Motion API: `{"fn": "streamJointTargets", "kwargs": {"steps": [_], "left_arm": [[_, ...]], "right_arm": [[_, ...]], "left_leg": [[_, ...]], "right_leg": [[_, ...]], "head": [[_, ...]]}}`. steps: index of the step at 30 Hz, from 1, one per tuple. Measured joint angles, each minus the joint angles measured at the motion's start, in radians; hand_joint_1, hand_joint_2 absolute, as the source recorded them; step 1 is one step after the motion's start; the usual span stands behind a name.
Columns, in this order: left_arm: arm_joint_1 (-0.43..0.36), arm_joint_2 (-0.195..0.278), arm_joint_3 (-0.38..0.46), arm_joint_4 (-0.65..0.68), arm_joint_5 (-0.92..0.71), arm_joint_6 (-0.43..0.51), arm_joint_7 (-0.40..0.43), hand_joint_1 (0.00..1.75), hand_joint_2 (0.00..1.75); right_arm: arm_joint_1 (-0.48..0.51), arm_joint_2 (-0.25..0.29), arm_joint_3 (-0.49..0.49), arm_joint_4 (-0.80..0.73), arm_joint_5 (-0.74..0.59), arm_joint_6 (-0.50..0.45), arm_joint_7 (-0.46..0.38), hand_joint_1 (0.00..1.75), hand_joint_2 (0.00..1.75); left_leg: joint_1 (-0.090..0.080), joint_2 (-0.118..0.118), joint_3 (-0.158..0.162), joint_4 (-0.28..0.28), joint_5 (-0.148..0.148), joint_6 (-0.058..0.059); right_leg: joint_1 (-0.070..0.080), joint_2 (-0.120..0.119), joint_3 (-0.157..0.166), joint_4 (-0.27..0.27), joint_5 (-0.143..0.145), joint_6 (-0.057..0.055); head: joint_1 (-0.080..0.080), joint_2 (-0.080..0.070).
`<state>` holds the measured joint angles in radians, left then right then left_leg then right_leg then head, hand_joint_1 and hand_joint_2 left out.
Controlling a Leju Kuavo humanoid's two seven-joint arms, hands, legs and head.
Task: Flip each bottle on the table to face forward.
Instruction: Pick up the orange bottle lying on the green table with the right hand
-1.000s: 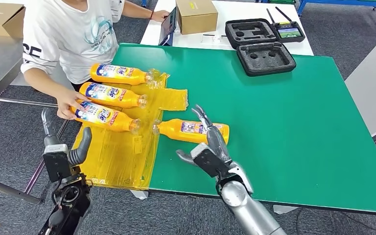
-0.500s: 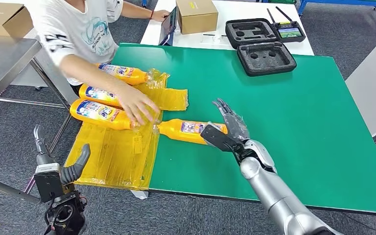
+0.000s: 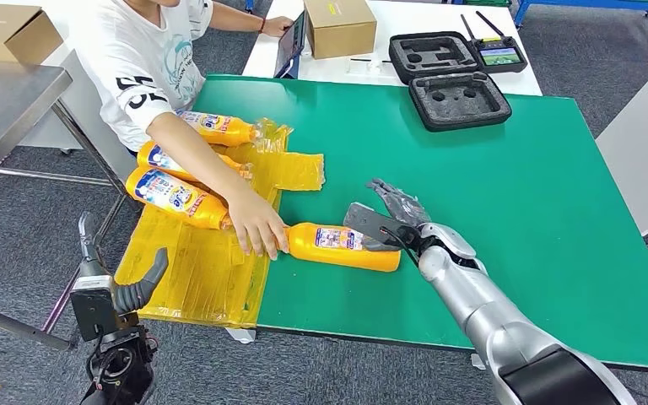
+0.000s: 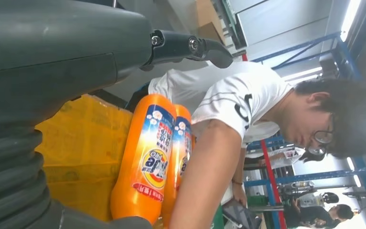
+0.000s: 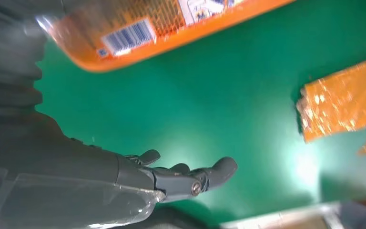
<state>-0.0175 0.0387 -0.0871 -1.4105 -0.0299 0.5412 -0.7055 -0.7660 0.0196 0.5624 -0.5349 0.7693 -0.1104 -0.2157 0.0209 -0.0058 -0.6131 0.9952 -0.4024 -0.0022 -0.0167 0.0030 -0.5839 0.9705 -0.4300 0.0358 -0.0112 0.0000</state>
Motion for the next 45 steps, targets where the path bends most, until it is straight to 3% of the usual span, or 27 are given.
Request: {"fn": "streamJointTargets", "kwargs": {"steps": [7,25,37,45], "left_arm": [[-0.020,-0.004,-0.001,0.036,0.012,-0.020,0.000,0.00,1.75],[-0.017,-0.003,-0.002,0.060,0.026,-0.028,0.000,0.00,1.75],[-0.002,-0.003,-0.001,0.060,0.042,-0.028,0.000,0.00,1.75],[-0.003,-0.003,-0.001,0.060,0.043,-0.038,0.000,0.00,1.75]], "right_arm": [[-0.025,0.023,0.019,0.053,-0.014,0.041,0.008,0.00,1.75],[-0.025,0.056,0.017,0.014,-0.207,0.128,-0.140,0.00,1.75],[-0.044,0.059,0.051,0.036,-0.217,0.216,-0.106,0.00,1.75],[-0.043,0.059,0.092,0.078,-0.202,0.225,-0.079,0.00,1.75]], "left_leg": [[0.000,0.001,0.000,0.000,0.000,0.000],[0.000,0.000,0.000,0.000,0.000,0.000],[0.000,0.000,0.000,0.000,0.000,0.000],[0.000,0.000,0.000,0.000,0.000,0.000]], "right_leg": [[0.000,0.000,0.000,0.000,0.000,0.000],[0.000,0.000,0.000,0.000,0.000,0.000],[0.000,0.000,0.000,0.000,0.000,0.000],[0.000,0.000,-0.001,0.000,0.000,0.000]], "head": [[0.000,0.000],[0.000,0.000],[0.000,0.000],[0.000,0.000]]}}
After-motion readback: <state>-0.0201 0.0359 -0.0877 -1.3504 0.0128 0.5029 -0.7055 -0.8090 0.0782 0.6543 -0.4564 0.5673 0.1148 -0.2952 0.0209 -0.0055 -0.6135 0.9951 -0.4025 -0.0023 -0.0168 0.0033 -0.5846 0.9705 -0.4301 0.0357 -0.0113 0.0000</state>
